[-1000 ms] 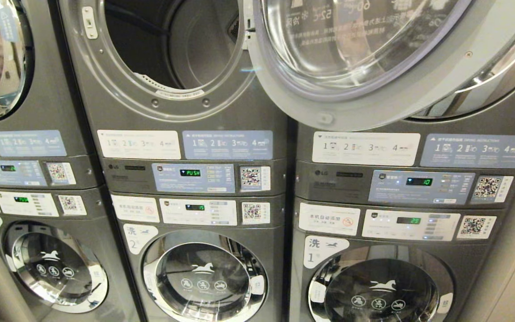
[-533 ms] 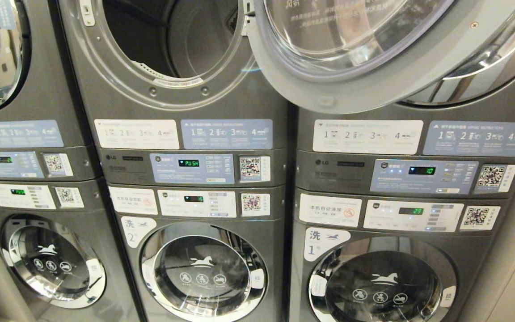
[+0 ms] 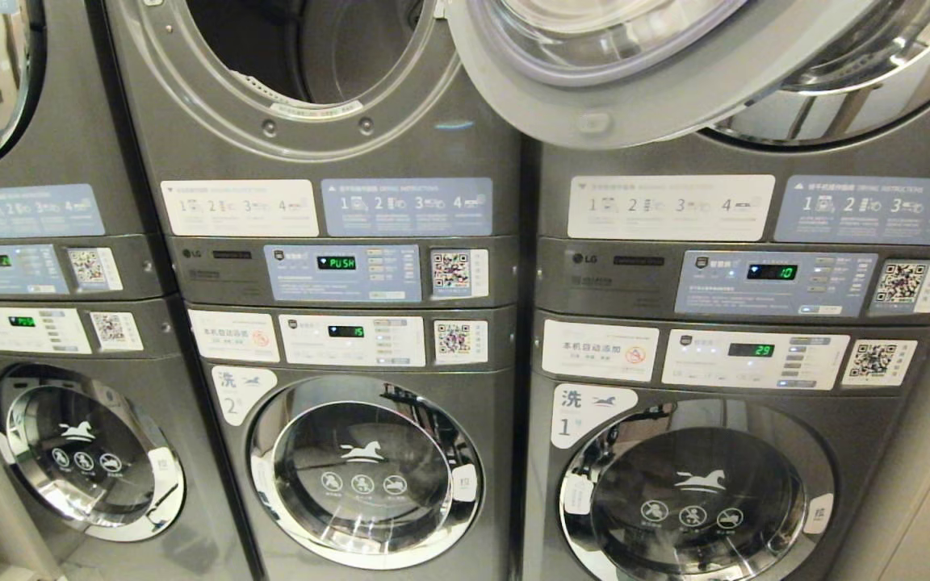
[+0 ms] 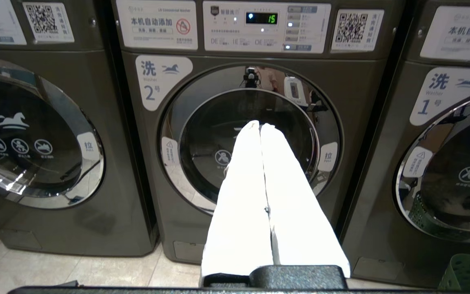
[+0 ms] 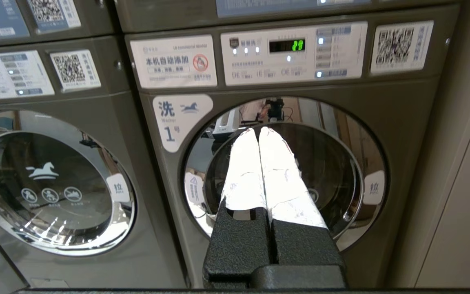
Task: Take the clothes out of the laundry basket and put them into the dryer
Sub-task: Take the clothes out of the basket
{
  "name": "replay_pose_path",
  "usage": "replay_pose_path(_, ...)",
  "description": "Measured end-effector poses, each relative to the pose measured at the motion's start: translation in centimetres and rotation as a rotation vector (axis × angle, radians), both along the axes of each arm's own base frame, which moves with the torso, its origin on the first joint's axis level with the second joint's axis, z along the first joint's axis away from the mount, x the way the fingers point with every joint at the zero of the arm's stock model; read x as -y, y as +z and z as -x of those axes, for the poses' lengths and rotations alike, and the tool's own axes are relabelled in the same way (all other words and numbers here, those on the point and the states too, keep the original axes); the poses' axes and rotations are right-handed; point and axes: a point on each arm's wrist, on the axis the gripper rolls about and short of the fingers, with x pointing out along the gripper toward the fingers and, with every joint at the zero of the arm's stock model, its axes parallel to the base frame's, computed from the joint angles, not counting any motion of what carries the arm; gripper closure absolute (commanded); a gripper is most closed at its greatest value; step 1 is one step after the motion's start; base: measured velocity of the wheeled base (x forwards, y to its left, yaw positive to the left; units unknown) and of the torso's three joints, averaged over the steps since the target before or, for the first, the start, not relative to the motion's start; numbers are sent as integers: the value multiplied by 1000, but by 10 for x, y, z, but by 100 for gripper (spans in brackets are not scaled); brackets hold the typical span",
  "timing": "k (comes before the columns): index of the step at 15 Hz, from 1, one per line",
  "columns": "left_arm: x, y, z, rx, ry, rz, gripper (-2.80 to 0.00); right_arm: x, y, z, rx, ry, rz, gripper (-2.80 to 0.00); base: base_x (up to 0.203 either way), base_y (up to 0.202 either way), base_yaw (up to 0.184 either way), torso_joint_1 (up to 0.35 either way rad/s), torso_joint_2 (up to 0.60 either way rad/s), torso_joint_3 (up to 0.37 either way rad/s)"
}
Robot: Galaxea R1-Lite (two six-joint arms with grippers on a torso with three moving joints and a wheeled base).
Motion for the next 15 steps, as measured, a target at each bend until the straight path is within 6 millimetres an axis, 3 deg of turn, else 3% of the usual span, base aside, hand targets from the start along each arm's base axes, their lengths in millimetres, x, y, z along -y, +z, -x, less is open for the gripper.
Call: replay_pose_path(15,0,0,0,1,0,5,0,0,0,0,0,0,-5,0,0,0,0,-196,510,311)
